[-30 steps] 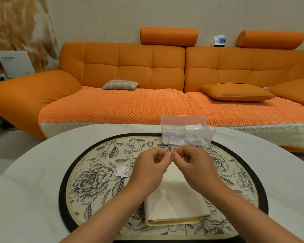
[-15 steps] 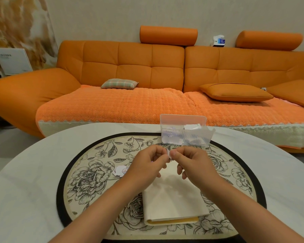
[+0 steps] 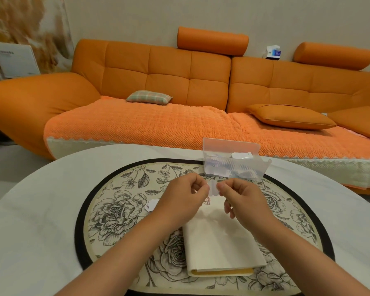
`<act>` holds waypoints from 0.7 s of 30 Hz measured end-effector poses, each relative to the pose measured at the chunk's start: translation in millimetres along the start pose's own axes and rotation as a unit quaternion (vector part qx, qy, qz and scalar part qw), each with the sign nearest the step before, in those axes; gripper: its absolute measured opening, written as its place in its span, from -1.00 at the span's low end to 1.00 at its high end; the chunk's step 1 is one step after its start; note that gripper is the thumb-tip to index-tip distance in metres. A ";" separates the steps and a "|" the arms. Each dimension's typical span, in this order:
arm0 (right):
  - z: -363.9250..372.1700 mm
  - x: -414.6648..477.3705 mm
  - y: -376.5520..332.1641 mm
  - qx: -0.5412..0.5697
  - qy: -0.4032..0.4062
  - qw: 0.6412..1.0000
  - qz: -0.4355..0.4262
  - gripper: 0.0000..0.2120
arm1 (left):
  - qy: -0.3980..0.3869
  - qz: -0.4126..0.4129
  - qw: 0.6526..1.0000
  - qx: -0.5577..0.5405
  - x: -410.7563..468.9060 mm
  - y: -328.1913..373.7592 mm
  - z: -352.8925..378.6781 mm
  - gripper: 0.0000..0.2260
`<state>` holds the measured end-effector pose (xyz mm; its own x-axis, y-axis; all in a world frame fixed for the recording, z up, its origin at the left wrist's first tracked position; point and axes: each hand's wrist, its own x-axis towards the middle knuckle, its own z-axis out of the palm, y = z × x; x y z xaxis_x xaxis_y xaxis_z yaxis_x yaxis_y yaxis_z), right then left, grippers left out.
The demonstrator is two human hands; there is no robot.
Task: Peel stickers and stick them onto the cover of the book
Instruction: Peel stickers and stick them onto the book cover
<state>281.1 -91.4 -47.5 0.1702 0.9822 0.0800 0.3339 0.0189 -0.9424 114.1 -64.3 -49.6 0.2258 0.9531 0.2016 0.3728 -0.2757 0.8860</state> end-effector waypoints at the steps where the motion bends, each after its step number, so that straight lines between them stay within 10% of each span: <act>1: -0.3 2.4 0.3 -0.009 0.009 1.000 0.002 -0.81 | 0.004 0.005 1.000 0.019 1.5 -0.9 -2.6 -0.91; 13: -18.6 100.9 -18.1 -0.315 0.170 0.924 -0.133 -0.87 | 0.047 -0.018 0.999 0.000 12.8 -5.1 -28.4 -0.86; 21: -11.4 116.1 -20.9 -0.397 0.121 0.901 -0.131 -0.76 | 0.049 -0.041 0.998 -0.014 15.3 -4.5 -30.2 -0.83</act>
<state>304.5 20.0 -14.8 0.1545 0.8926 0.4235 0.9327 0.0097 -0.3606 88.6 -44.7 -37.9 0.1060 0.9802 0.1670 0.3614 -0.1944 0.9119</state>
